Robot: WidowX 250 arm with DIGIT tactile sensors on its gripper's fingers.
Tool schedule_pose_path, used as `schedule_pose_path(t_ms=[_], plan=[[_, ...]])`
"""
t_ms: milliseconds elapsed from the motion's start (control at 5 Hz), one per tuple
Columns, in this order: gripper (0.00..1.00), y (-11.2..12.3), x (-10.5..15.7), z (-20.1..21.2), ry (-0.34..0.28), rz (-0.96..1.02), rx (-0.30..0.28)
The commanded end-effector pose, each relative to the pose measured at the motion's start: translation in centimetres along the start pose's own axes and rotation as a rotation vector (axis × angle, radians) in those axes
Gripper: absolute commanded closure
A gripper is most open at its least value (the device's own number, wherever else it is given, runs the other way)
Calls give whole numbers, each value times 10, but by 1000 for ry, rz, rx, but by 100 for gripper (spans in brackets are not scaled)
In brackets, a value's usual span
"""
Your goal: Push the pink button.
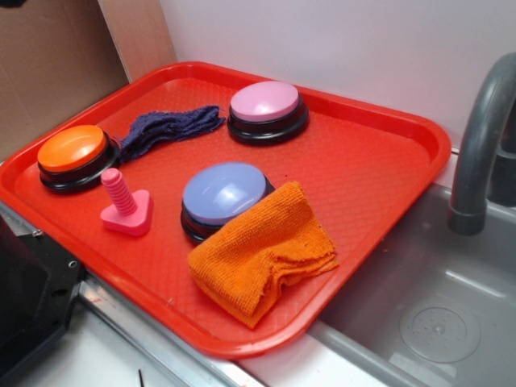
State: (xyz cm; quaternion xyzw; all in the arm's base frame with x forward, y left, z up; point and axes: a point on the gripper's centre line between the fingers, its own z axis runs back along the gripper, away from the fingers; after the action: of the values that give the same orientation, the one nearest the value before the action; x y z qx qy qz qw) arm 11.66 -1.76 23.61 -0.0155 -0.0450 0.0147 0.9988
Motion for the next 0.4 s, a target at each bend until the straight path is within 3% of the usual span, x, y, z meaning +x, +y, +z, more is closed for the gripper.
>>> schedule_pose_path(t_ms=[0, 200], plan=[[0, 0, 0, 0, 0, 0, 0], [0, 23, 35, -18, -76, -28, 18]])
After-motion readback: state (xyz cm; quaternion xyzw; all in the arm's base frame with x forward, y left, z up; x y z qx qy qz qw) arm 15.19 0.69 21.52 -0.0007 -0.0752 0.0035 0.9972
